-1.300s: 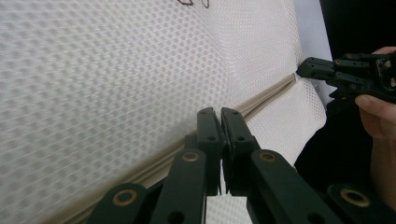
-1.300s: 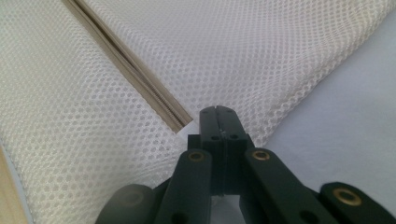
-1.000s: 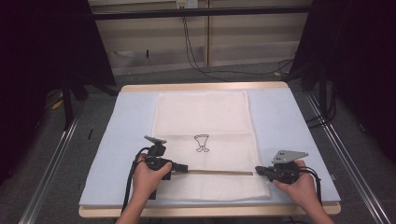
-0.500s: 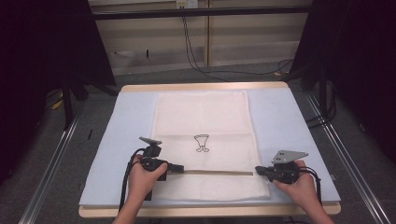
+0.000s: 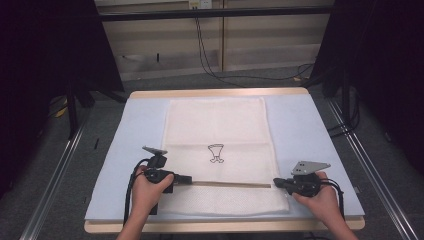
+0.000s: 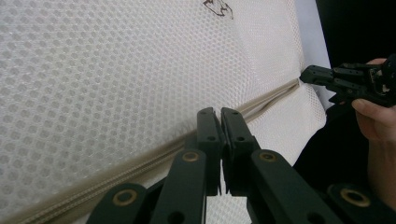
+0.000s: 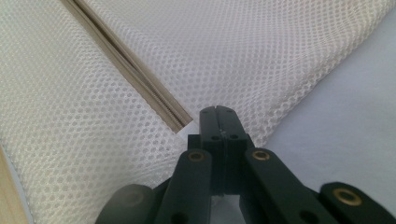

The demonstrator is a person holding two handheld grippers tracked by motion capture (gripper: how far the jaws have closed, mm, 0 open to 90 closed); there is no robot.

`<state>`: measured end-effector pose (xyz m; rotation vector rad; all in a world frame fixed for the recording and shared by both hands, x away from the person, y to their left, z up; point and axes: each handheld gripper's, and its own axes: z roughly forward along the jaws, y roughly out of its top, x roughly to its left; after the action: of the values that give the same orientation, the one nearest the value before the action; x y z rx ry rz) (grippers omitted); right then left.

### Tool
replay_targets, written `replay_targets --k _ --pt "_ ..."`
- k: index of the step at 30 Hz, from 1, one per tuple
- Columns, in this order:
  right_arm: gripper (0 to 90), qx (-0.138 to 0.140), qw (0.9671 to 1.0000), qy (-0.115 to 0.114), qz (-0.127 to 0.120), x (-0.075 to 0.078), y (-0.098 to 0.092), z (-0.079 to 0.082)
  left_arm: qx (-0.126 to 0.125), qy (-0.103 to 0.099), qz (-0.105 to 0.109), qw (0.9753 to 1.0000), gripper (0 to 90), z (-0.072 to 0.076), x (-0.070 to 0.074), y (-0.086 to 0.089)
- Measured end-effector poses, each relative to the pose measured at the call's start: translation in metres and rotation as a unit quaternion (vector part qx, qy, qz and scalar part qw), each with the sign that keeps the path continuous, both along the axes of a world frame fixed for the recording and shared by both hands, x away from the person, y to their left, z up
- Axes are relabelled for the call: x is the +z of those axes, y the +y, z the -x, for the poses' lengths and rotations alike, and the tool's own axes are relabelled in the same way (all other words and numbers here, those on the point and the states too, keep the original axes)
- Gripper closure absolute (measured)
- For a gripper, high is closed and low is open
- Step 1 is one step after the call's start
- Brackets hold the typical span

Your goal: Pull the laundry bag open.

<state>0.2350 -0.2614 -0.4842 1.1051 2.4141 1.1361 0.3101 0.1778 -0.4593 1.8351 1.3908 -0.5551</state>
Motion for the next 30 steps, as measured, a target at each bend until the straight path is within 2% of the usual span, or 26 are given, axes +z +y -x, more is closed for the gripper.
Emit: replay_targets --k 5,6,14,15,17,22,24,26,27,29,30 --pt "90.0 -0.003 1.0 0.002 -0.001 0.0 0.0 0.0 0.008 -0.003 0.007 0.9999 87.3 -0.002 0.001 0.01" --pt "90.0 -0.003 1.0 0.002 -0.001 0.0 0.0 0.0 0.013 0.002 0.01 0.9999 87.3 -0.002 0.002 0.011" --pt "90.0 -0.004 1.0 0.002 -0.001 0.0 0.0 0.0 0.018 -0.003 0.004 0.9998 87.3 -0.002 0.004 0.019" --pt "90.0 -0.004 1.0 0.002 -0.001 0.0 0.0 0.0 0.019 0.003 0.008 0.9998 87.3 -0.002 0.004 0.02" --pt "90.0 -0.005 1.0 0.003 -0.005 0.0 -0.001 0.0 0.021 0.001 0.013 0.9997 87.3 -0.002 0.004 0.023" --pt "90.0 -0.005 1.0 0.003 -0.005 0.0 -0.001 0.0 0.016 -0.002 0.013 0.9998 87.3 -0.002 0.004 0.024" --pt "90.0 -0.005 1.0 0.003 -0.005 0.0 -0.001 0.0 0.026 -0.003 0.003 0.9997 87.3 -0.001 0.005 0.027" --pt "90.0 -0.003 1.0 0.002 -0.004 0.0 0.0 0.0 0.026 -0.002 0.013 0.9996 87.3 -0.001 0.006 0.032" --pt "90.0 -0.004 1.0 0.004 -0.004 0.0 0.0 0.0 0.026 -0.009 0.01 0.9996 87.3 -0.001 0.006 0.034" --pt "90.0 -0.004 1.0 0.003 -0.004 0.0 -0.001 0.0 0.034 -0.007 0.007 0.9994 87.3 0.0 0.008 0.037" --pt "90.0 -0.003 1.0 0.003 -0.004 0.0 -0.001 0.0 0.032 -0.014 0.007 0.9994 87.3 -0.001 0.008 0.04"
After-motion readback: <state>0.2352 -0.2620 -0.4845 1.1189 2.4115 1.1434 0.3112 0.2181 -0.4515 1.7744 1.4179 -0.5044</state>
